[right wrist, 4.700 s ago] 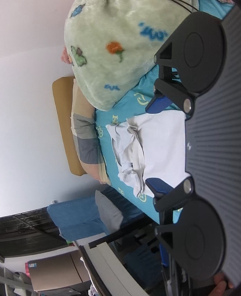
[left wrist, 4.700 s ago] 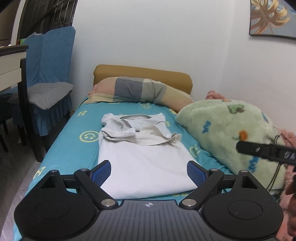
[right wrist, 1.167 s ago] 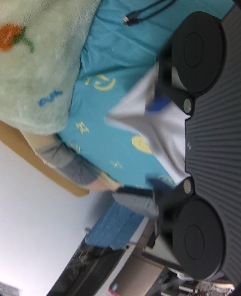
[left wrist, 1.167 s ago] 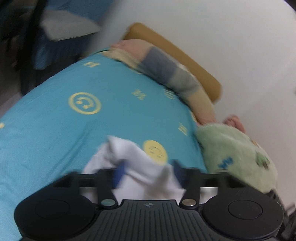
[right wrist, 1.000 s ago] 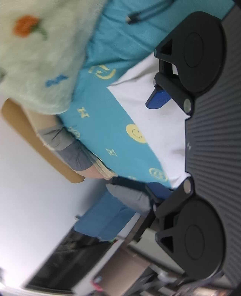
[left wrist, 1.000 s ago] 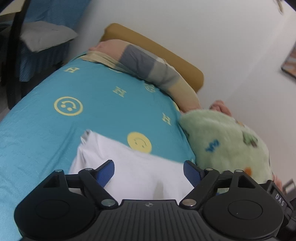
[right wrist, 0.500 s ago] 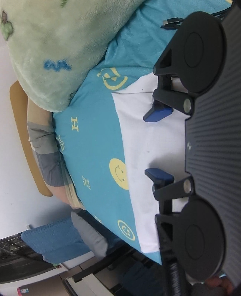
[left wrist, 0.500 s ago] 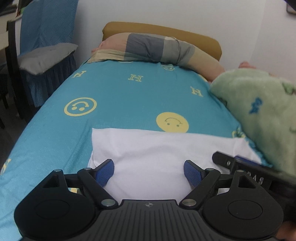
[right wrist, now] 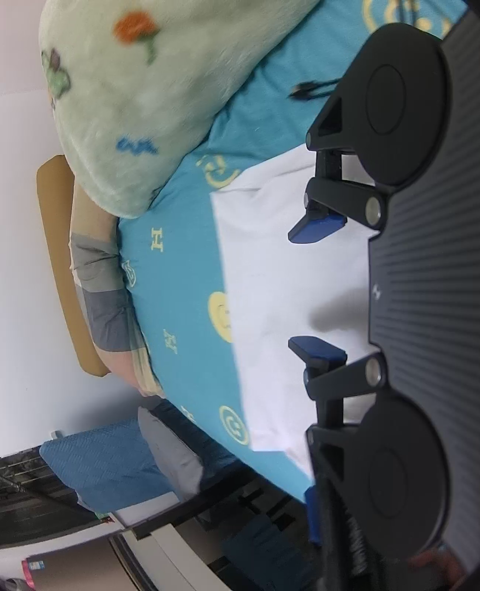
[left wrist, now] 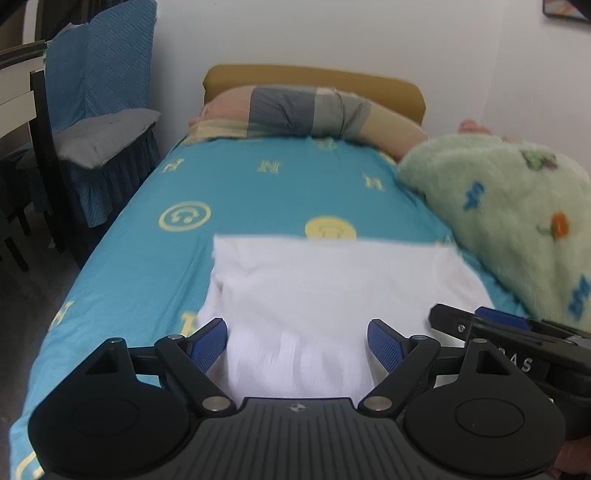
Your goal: Fold clothes
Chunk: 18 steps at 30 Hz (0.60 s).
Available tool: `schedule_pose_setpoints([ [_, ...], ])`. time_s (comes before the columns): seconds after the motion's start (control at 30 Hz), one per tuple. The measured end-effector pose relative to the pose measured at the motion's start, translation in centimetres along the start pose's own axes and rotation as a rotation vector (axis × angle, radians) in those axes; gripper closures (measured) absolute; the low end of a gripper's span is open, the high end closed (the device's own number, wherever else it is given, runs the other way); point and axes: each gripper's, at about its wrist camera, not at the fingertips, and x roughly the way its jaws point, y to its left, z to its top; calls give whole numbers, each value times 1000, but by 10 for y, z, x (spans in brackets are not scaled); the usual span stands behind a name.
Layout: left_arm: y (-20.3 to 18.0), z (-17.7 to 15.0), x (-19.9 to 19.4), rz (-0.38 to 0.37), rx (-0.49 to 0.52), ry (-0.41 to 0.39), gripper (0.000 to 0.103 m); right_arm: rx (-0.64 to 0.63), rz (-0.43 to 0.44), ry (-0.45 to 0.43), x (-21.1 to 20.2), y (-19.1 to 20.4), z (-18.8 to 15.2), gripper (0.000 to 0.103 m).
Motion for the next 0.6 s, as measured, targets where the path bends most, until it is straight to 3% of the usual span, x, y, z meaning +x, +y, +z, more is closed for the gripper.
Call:
schedule_pose_setpoints([
  [0.13,9,-12,1,17,-46,77,18,-52,-40,87,9,-4,-21,45],
  [0.27,17,-10,-7,1,-102,74,18,-3,-28,82,0,-5,-17,44],
  [0.43,31,-17,-34,-117,-243,79,17,127,-16,40,-33,-12,-12,43],
  [0.5,38,-21,-42,-179,-317,88,12,186,-18,23,-47,-15,-11,34],
  [0.57,46,-24,-42,-242,-409,112,9,308,43,-19,-59,-25,-10,20],
  [0.6,51,-24,-40,-265,-452,124,9,366,57,-34,-63,-31,-10,18],
])
